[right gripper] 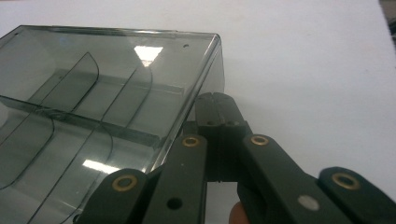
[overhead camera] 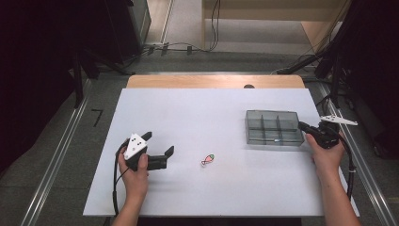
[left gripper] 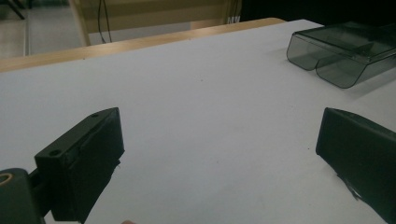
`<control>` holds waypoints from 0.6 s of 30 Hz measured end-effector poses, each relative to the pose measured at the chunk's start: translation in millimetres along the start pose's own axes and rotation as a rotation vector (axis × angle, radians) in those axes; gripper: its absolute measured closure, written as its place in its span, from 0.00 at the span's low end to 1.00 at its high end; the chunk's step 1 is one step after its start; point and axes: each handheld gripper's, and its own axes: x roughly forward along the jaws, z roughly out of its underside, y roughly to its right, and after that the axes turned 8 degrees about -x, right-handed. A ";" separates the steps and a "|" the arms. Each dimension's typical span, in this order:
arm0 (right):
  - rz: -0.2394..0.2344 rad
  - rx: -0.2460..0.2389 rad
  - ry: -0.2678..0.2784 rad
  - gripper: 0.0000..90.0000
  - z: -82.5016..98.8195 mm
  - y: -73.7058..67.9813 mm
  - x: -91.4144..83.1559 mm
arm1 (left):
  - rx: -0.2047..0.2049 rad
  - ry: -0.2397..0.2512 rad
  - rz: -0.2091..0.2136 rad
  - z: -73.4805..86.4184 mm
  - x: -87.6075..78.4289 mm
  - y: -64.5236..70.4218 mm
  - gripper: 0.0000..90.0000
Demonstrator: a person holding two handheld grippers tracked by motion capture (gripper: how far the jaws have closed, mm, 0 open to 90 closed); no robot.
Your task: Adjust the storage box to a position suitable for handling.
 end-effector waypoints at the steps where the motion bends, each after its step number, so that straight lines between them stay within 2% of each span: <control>1: 0.000 0.000 0.000 0.98 0.0 0.0 0.0 | -0.002 -0.001 0.005 -1.0 2.5 1.5 0.00; 5: -0.012 -0.009 0.001 0.98 -1.0 -4.8 2.0 | -0.018 -0.016 0.026 -4.7 13.1 6.9 0.01; 7: -0.015 -0.005 0.002 0.98 -1.3 -6.6 2.5 | -0.035 -0.029 0.016 -6.3 20.5 10.3 0.04; 8: -0.018 -0.005 0.004 0.98 -1.3 -8.6 3.5 | -0.061 -0.045 0.022 -7.2 28.8 13.4 0.07; 13: -0.027 -0.010 0.003 0.98 -2.3 -15.3 5.7 | -0.088 -0.074 0.027 -7.4 45.3 20.5 0.13; 16: -0.031 -0.022 0.006 0.98 -3.1 -20.9 8.2 | -0.092 -0.100 0.033 -8.5 57.2 27.1 0.21; 17: -0.031 -0.022 0.006 0.98 -3.1 -20.9 8.2 | -0.096 -0.105 0.032 -9.3 61.1 29.1 0.21; 18: -0.034 -0.024 0.008 0.98 -3.5 -23.4 9.3 | -0.113 -0.110 0.036 -10.2 65.9 31.3 0.27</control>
